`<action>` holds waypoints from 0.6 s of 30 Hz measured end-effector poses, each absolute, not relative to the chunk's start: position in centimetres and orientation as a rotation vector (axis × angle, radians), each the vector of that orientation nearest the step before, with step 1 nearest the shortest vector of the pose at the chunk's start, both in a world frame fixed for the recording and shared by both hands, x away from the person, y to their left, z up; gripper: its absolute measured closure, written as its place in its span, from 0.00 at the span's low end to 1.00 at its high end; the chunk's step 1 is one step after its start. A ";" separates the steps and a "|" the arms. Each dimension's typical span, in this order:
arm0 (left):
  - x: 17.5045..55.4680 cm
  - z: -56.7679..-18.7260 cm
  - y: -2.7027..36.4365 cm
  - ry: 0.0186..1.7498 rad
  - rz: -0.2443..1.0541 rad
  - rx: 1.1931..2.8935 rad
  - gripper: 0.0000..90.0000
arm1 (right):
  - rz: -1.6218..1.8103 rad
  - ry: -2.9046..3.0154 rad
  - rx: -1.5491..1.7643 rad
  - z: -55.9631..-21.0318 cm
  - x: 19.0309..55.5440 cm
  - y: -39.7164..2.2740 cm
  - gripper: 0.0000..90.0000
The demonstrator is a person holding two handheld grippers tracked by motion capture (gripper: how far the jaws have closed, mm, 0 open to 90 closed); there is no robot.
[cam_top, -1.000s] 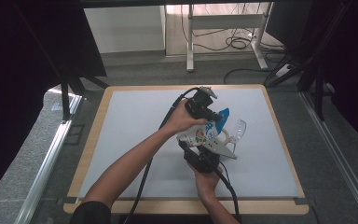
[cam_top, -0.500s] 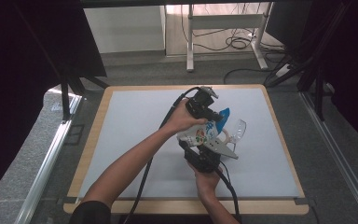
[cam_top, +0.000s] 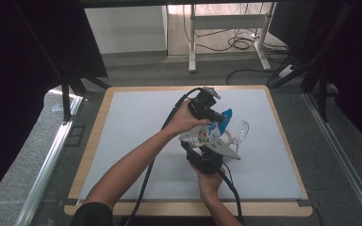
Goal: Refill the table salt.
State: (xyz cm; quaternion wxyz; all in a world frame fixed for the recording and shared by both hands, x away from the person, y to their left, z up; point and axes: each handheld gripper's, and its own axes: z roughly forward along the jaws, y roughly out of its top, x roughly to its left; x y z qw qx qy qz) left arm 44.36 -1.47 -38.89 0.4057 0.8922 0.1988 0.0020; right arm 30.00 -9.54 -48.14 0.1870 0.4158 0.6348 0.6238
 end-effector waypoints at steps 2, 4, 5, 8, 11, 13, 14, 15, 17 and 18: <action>44.3 -38.9 -1.5 0.503 0.006 2.254 0.99 | 1.755 1.790 1.171 -48.2 30.0 -9.5 0.69; 44.3 -38.9 -1.4 0.504 0.007 2.252 0.99 | 1.755 1.789 1.168 -48.2 30.0 -9.5 0.69; 44.3 -38.9 -1.4 0.504 0.007 2.251 0.99 | 1.756 1.789 1.169 -48.2 30.0 -9.5 0.69; 44.3 -38.9 -1.4 0.504 0.008 2.252 0.99 | 1.757 1.788 1.167 -48.2 30.0 -9.5 0.69; 44.3 -38.9 -1.4 0.505 0.009 2.251 0.99 | 1.759 1.787 1.169 -48.2 30.0 -9.5 0.69; 44.3 -38.9 -1.4 0.502 0.010 2.250 0.99 | 1.759 1.786 1.168 -48.2 30.0 -9.5 0.69; 44.3 -38.9 -1.5 0.502 0.010 2.250 0.99 | 1.761 1.785 1.171 -48.2 30.0 -9.5 0.69; 44.3 -38.9 -1.5 0.502 0.010 2.250 0.99 | 1.762 1.784 1.172 -48.2 30.0 -9.5 0.69; 44.3 -38.9 -1.5 0.502 0.010 2.251 0.99 | 1.761 1.784 1.173 -48.2 30.0 -9.5 0.69; 44.3 -38.9 -1.5 0.502 0.010 2.250 0.99 | 1.761 1.784 1.172 -48.1 30.0 -9.5 0.69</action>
